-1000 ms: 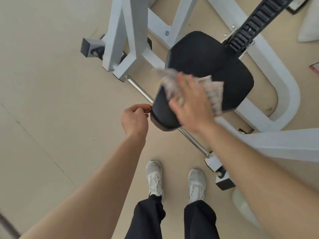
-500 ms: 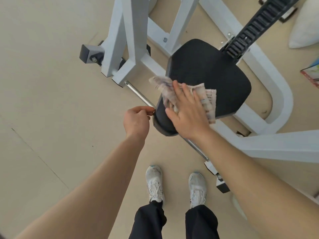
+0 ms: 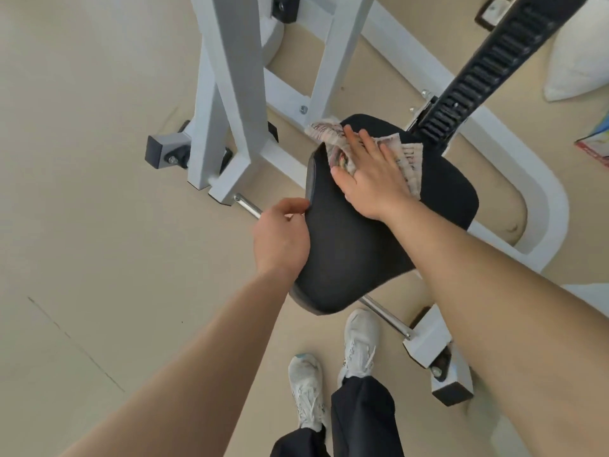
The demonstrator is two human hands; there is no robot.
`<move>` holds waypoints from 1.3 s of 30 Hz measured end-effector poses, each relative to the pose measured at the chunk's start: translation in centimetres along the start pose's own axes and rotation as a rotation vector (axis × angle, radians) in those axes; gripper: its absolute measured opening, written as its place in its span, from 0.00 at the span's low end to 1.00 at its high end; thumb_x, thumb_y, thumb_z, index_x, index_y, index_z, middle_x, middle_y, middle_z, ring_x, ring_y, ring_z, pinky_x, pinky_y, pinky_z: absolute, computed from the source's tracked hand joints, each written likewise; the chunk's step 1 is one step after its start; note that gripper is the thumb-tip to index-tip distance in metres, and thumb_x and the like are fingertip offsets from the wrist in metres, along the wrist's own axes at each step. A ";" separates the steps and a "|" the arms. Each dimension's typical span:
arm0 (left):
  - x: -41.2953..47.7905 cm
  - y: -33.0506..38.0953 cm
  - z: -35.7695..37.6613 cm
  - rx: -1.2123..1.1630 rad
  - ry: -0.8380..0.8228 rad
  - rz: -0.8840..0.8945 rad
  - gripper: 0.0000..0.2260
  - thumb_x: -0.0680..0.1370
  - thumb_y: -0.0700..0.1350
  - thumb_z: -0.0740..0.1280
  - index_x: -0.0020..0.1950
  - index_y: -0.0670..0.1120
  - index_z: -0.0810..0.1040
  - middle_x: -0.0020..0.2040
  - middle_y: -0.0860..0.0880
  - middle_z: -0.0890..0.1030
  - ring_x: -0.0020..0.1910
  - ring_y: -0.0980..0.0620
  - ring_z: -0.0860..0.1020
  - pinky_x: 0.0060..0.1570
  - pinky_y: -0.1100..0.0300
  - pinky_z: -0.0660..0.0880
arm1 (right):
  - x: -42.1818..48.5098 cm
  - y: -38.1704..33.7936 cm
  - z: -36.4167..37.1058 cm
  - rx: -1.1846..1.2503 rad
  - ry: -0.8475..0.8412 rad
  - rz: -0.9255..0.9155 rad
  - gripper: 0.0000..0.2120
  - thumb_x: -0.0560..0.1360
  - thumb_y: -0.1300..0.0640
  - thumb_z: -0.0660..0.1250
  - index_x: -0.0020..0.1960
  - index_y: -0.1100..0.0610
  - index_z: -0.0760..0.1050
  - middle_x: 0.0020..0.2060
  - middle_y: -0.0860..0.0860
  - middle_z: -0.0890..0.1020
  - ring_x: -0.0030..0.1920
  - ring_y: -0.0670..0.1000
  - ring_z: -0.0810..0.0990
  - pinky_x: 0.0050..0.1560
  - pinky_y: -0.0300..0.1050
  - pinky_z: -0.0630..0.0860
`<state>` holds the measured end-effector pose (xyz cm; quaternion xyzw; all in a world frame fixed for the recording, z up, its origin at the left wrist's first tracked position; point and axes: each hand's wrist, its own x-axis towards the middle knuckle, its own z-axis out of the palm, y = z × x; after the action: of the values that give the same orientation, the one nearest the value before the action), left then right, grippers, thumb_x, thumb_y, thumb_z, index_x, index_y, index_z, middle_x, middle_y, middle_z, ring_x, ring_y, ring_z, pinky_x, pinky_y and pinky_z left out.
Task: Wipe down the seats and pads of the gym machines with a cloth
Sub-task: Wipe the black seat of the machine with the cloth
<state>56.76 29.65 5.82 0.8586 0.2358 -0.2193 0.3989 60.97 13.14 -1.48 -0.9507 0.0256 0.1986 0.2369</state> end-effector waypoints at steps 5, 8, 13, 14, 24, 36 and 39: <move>3.4 2.0 2.0 0.019 0.037 -0.001 0.19 0.76 0.38 0.56 0.57 0.53 0.82 0.54 0.58 0.82 0.54 0.57 0.77 0.53 0.63 0.68 | 5.7 2.3 -1.9 -0.022 0.024 0.086 0.30 0.84 0.43 0.46 0.82 0.52 0.48 0.82 0.49 0.52 0.81 0.51 0.48 0.80 0.52 0.43; 4.0 3.3 2.2 0.022 0.028 -0.021 0.19 0.76 0.37 0.56 0.56 0.52 0.82 0.52 0.57 0.81 0.53 0.55 0.77 0.52 0.63 0.69 | 1.6 0.6 -1.7 0.045 -0.006 0.044 0.33 0.82 0.42 0.50 0.82 0.53 0.44 0.82 0.48 0.49 0.81 0.50 0.46 0.80 0.52 0.42; 4.7 3.5 2.5 0.085 0.028 -0.011 0.14 0.75 0.40 0.59 0.53 0.53 0.81 0.49 0.54 0.83 0.53 0.49 0.79 0.57 0.53 0.76 | -7.2 -1.1 0.7 0.017 -0.106 -0.267 0.38 0.79 0.42 0.55 0.82 0.50 0.42 0.82 0.44 0.49 0.81 0.46 0.44 0.80 0.50 0.41; 4.8 3.5 2.5 0.112 0.033 0.008 0.15 0.75 0.39 0.59 0.55 0.51 0.81 0.51 0.53 0.83 0.54 0.48 0.79 0.58 0.54 0.75 | -5.8 -0.3 0.3 0.021 -0.104 -0.232 0.38 0.79 0.42 0.56 0.82 0.50 0.42 0.82 0.44 0.49 0.81 0.46 0.44 0.80 0.50 0.41; 3.8 4.8 4.1 0.504 -0.035 0.433 0.18 0.77 0.41 0.58 0.64 0.50 0.79 0.64 0.50 0.74 0.65 0.47 0.68 0.62 0.58 0.64 | -10.3 1.0 1.2 0.001 -0.010 -0.027 0.37 0.80 0.40 0.51 0.82 0.51 0.40 0.82 0.45 0.44 0.81 0.48 0.41 0.80 0.54 0.43; 1.6 3.8 7.8 0.751 -0.188 0.702 0.20 0.77 0.44 0.63 0.71 0.49 0.74 0.73 0.48 0.69 0.74 0.45 0.63 0.74 0.48 0.60 | -11.7 5.9 0.8 0.059 0.068 0.272 0.38 0.81 0.42 0.55 0.82 0.51 0.38 0.82 0.48 0.45 0.82 0.51 0.43 0.80 0.52 0.40; 1.3 3.8 8.2 0.622 -0.113 0.671 0.17 0.79 0.43 0.62 0.67 0.46 0.78 0.70 0.47 0.73 0.71 0.45 0.67 0.71 0.47 0.65 | -15.9 1.8 3.0 0.065 0.053 -0.004 0.38 0.80 0.42 0.55 0.80 0.49 0.37 0.82 0.46 0.49 0.81 0.49 0.44 0.80 0.51 0.42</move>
<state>58.46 21.29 2.47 0.9531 -0.1544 -0.1847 0.1834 45.03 12.22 1.53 -0.9475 0.0361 0.1720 0.2672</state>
